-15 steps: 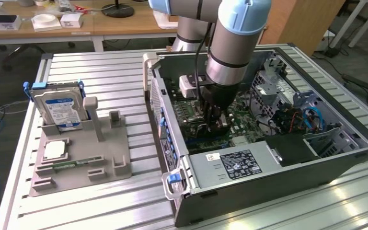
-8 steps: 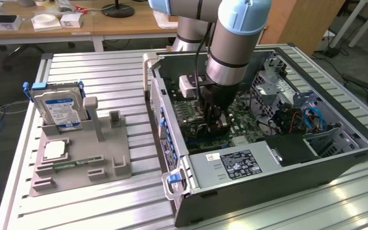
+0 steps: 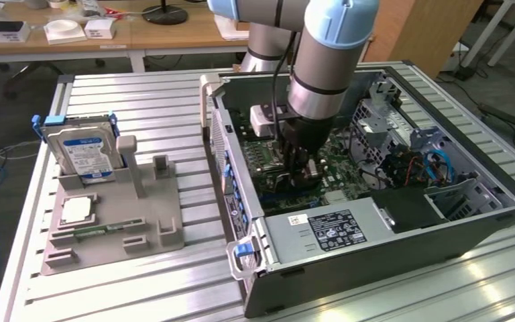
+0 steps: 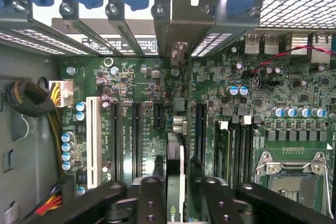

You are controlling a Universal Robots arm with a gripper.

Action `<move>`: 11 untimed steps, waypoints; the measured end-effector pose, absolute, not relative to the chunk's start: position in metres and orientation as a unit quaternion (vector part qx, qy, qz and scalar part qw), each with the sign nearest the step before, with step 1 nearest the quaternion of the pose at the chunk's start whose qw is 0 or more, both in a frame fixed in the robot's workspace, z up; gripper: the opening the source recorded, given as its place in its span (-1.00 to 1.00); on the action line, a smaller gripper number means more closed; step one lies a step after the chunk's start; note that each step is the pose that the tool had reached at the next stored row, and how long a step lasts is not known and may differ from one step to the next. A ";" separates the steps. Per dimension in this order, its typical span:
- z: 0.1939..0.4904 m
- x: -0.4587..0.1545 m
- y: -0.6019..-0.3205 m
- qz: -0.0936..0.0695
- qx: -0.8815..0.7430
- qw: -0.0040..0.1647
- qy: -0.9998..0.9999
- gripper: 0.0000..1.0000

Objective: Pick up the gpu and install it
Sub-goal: 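Insert the gpu into the slot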

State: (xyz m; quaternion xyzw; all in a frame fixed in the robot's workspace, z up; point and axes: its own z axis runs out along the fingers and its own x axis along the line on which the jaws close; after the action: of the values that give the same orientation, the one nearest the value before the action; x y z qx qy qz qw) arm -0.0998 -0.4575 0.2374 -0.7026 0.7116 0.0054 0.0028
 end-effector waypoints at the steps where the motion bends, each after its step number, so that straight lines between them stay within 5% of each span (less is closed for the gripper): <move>1: 0.238 -0.100 -0.458 0.005 -0.703 0.003 0.712 -0.34; 3: 0.239 -0.100 -0.458 0.005 -0.703 0.003 0.712 -0.21; 11: 0.247 -0.100 -0.458 0.005 -0.703 0.003 0.712 -0.21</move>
State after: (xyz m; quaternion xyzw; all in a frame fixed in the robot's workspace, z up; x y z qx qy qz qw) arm -0.1004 -0.4575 0.2468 -0.7027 0.7115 0.0045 0.0034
